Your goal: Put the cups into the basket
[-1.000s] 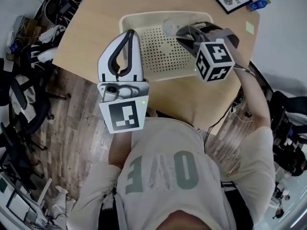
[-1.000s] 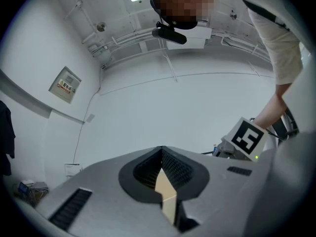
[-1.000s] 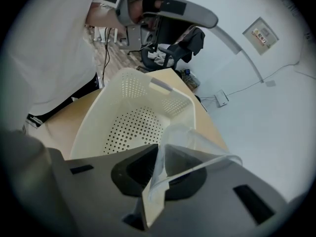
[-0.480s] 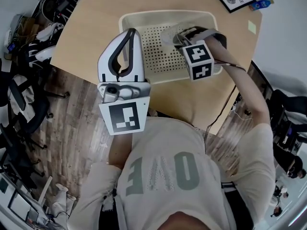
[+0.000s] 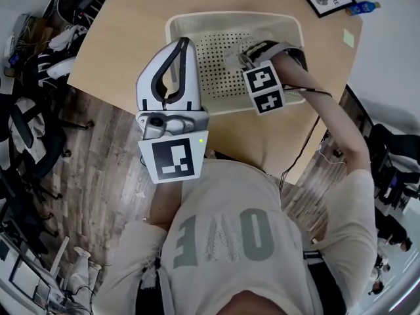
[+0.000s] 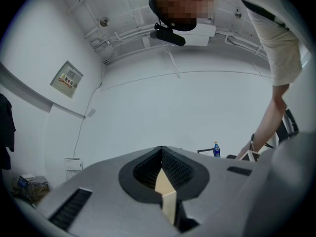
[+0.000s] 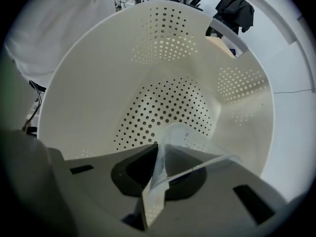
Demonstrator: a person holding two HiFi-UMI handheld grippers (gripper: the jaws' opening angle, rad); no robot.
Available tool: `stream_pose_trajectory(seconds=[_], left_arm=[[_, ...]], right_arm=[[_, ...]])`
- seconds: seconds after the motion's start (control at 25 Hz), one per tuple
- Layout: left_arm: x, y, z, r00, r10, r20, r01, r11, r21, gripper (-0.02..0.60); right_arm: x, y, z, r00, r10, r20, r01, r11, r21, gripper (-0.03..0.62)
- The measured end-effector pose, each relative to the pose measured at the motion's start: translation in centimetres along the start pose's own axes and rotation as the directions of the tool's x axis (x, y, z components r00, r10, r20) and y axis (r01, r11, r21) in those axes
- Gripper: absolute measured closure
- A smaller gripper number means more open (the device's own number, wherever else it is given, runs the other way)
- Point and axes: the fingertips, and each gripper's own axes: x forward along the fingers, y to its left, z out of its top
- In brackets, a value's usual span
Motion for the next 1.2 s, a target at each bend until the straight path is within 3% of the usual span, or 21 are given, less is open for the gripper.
stream_pose_trajectory(seconds=[0.28, 0.44, 0.72, 0.88, 1.0, 1.12, 1.2], left_arm=[[0.1, 0.4, -0.7, 1.0, 0.001, -0.015, -0.001, 1.0, -0.005, 0.577], [0.4, 0.4, -0.8, 1.0, 0.0, -0.021, 0.0, 1.0, -0.001, 0.577], [0.4, 0.5, -1.5, 0.999, 0.004, -0.037, -0.004, 1.0, -0.011, 0.575], [0.3, 0.5, -1.4, 0.999, 0.002, -0.034, -0.003, 1.0, -0.014, 0.575], [0.2, 0.6, -1.2, 1.0, 0.003, -0.03, -0.003, 1.0, -0.013, 0.577], [0.0, 0.6, -1.1, 1.0, 0.002, -0.028, -0.002, 1.0, -0.01, 0.576], [-0.1, 0.5, -1.0, 1.0, 0.003, -0.024, -0.003, 1.0, -0.011, 0.575]], right_arm=[[2.0, 1.1, -0.4, 0.992, 0.025, -0.121, -0.037, 0.995, -0.097, 0.569], [2.5, 1.2, -0.7, 0.987, 0.031, -0.157, -0.047, 0.994, -0.102, 0.569], [2.7, 1.2, -0.3, 0.99, 0.049, -0.136, -0.06, 0.995, -0.082, 0.569], [2.8, 1.1, -0.1, 0.989, 0.049, -0.137, -0.048, 0.999, 0.013, 0.567], [2.7, 0.8, -0.1, 0.99, 0.041, -0.135, -0.037, 0.999, 0.03, 0.565], [2.1, 0.6, 0.5, 0.996, 0.024, -0.082, -0.02, 0.998, 0.057, 0.557], [1.3, 0.5, 1.1, 0.999, 0.034, -0.039, -0.03, 0.995, 0.097, 0.51]])
